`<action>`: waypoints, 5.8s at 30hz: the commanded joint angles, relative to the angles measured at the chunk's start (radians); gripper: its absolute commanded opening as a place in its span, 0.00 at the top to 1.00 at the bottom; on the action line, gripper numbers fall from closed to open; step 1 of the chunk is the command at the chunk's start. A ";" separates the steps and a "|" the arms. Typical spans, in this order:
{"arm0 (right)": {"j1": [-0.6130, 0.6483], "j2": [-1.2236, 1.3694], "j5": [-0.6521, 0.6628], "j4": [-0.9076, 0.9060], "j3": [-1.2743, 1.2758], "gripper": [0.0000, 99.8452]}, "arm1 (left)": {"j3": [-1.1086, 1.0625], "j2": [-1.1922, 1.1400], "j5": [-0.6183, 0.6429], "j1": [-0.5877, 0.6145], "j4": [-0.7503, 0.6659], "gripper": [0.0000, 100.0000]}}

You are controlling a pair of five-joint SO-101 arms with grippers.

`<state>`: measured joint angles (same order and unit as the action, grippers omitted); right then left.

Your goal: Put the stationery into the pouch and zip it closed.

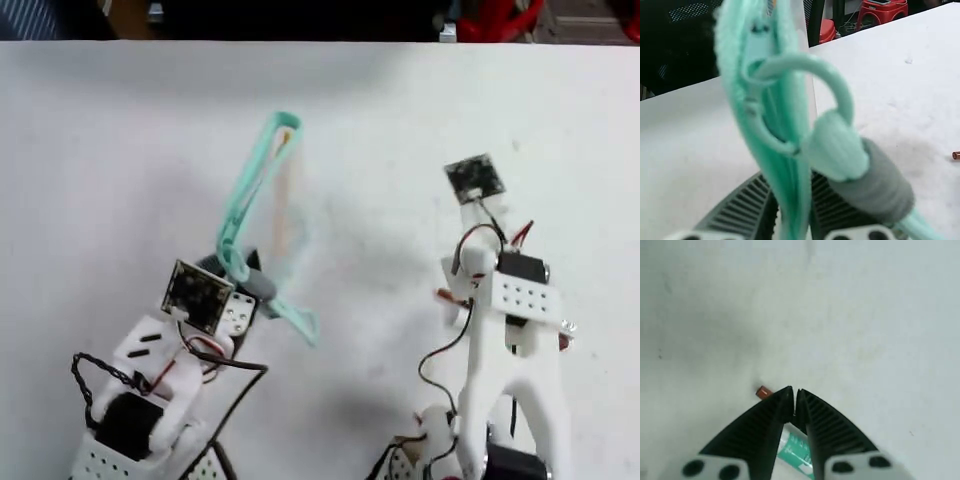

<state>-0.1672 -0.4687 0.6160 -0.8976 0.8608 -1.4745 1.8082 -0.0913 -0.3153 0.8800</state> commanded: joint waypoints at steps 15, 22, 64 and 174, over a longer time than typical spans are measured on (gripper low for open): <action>-0.084 0.056 0.611 -0.170 -0.011 0.80 | 0.005 0.010 -0.015 0.002 -0.029 0.97; -0.133 0.188 0.733 -0.105 -0.017 0.82 | 0.005 0.010 -0.015 0.002 -0.028 0.97; -0.096 -0.145 0.615 -0.231 -0.091 0.98 | -0.006 0.010 -0.017 0.002 -0.031 0.97; 0.765 -0.061 -0.842 0.407 -0.448 0.98 | 0.003 0.012 0.038 -0.041 -0.003 0.82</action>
<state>0.5984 -0.4473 -0.2232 -0.4971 0.3498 -1.4868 1.8113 -0.0637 -0.3537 0.8830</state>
